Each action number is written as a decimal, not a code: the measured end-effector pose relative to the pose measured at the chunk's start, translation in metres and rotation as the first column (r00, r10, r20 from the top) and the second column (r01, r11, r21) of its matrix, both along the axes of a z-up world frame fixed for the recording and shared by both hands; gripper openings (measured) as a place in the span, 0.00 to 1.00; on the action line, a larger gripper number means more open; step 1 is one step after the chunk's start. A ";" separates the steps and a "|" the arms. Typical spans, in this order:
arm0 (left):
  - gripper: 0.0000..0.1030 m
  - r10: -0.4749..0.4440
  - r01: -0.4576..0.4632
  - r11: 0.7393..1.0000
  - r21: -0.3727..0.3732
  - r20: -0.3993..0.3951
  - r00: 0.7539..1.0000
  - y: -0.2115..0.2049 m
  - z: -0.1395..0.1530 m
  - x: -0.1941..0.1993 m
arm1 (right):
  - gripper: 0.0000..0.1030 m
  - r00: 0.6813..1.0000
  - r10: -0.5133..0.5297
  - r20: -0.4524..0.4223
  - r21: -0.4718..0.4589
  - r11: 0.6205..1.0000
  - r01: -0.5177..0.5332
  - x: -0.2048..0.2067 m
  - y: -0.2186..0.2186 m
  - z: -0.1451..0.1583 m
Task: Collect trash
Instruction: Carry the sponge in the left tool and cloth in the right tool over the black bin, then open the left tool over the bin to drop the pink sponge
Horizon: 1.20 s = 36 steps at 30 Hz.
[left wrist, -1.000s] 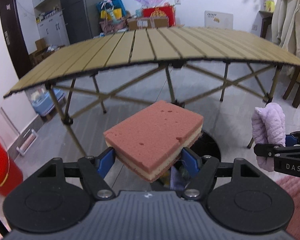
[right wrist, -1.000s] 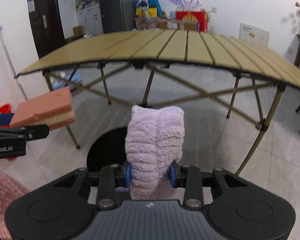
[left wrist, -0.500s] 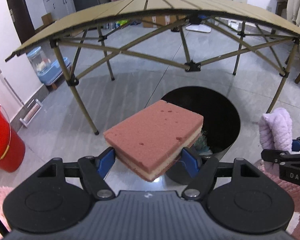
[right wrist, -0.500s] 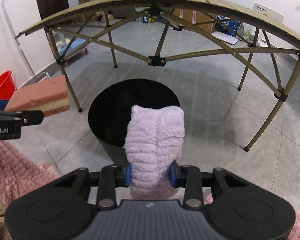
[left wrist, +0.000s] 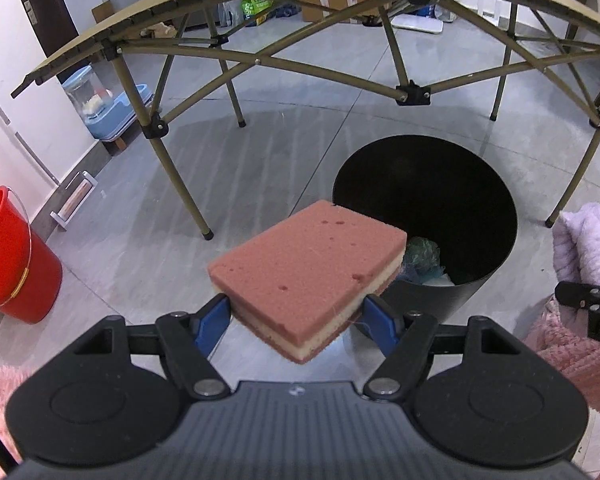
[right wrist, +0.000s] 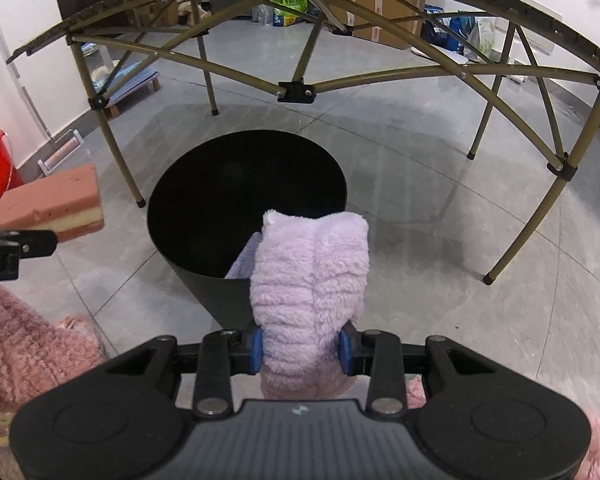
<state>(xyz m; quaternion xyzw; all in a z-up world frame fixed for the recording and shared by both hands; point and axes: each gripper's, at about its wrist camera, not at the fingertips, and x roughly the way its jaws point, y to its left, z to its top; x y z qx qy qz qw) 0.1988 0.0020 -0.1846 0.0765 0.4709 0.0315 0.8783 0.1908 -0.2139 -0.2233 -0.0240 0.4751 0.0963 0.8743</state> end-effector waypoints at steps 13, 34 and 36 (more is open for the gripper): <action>0.71 -0.047 0.047 0.999 0.008 -0.011 0.999 -0.031 -0.004 0.042 | 0.33 0.997 -0.077 0.010 0.003 0.997 0.077 0.040 -0.023 0.001; 0.71 -0.040 0.034 0.998 -0.054 -0.103 0.994 -0.091 -0.035 0.128 | 0.33 0.970 -0.236 0.054 0.059 0.971 0.233 0.110 -0.075 0.013; 0.71 -0.036 0.030 0.998 -0.056 -0.117 0.992 -0.094 -0.038 0.131 | 0.33 0.971 -0.237 0.043 0.057 0.971 0.234 0.111 -0.074 0.009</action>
